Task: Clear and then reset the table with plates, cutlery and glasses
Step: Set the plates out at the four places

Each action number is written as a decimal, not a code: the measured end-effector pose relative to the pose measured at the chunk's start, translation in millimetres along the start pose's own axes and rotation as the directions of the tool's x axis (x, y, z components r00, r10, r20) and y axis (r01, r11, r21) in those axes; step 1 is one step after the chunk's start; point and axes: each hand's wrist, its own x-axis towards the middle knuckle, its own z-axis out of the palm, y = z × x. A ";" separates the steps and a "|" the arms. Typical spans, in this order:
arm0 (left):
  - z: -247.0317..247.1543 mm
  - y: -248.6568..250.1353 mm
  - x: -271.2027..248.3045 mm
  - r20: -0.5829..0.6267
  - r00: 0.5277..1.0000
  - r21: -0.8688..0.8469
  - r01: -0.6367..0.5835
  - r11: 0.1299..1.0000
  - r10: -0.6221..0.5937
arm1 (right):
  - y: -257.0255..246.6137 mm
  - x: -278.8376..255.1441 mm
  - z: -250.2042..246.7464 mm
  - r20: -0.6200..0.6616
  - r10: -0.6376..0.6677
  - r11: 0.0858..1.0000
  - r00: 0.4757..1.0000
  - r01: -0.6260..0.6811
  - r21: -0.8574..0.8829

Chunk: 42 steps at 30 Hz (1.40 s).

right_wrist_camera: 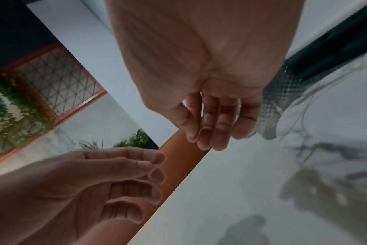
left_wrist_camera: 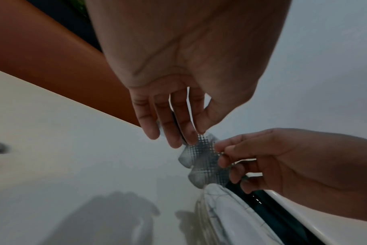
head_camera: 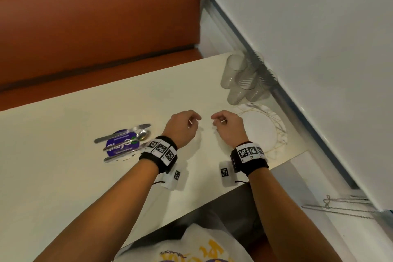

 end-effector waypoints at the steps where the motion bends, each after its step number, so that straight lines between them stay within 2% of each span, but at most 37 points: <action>1: 8.7 12.1 11.0 0.012 1.000 -0.009 -0.006 1.000 0.006 | 7.3 7.8 -12.4 -0.013 0.004 1.000 1.000 -0.004 -0.003; 6: 55.1 55.5 62.9 0.087 0.996 -0.001 0.010 1.000 -0.009 | 54.3 42.8 -66.7 -0.045 0.047 0.998 0.998 -0.048 -0.027; 10: 96.2 68.0 100.9 0.197 0.975 0.067 0.091 0.994 -0.102 | 100.6 64.5 -98.7 -0.115 0.076 0.990 0.990 -0.089 -0.110; 13: 125.4 68.7 121.6 0.300 0.926 0.190 0.177 0.966 -0.229 | 135.5 79.1 -119.9 -0.113 0.135 0.956 0.984 -0.159 -0.248; 15: 142.2 67.3 129.4 0.357 0.878 0.274 0.228 0.934 -0.319 | 157.5 84.9 -132.5 -0.103 0.229 0.890 0.968 -0.251 -0.381; 17: 155.3 64.0 135.1 0.387 0.838 0.327 0.265 0.907 -0.385 | 171.7 86.1 -142.9 -0.107 0.295 0.856 0.950 -0.312 -0.412; 21: 170.3 57.5 143.3 0.373 0.818 0.370 0.303 0.878 -0.439 | 189.5 85.4 -155.4 -0.091 0.399 0.822 0.912 -0.400 -0.406; 25: 175.5 58.5 147.0 0.374 0.790 0.363 0.357 0.861 -0.485 | 198.8 86.0 -158.3 -0.002 0.502 0.829 0.865 -0.482 -0.284; 30: 172.0 51.2 141.2 0.362 0.793 0.271 0.413 0.869 -0.490 | 192.0 84.5 -151.5 0.042 0.510 0.844 0.859 -0.490 -0.216; 36: 134.2 30.5 120.2 0.312 0.796 0.179 0.488 0.854 -0.520 | 163.3 79.4 -124.3 0.143 0.500 0.859 0.854 -0.468 -0.207; 40: 90.8 -3.0 98.1 0.167 0.796 0.037 0.584 0.811 -0.581 | 129.3 77.4 -89.2 0.221 0.487 0.870 0.845 -0.449 -0.203; 42: 63.5 -19.9 84.6 0.090 0.762 -0.112 0.648 0.754 -0.641 | 112.3 74.5 -68.0 0.244 0.468 0.882 0.849 -0.432 -0.187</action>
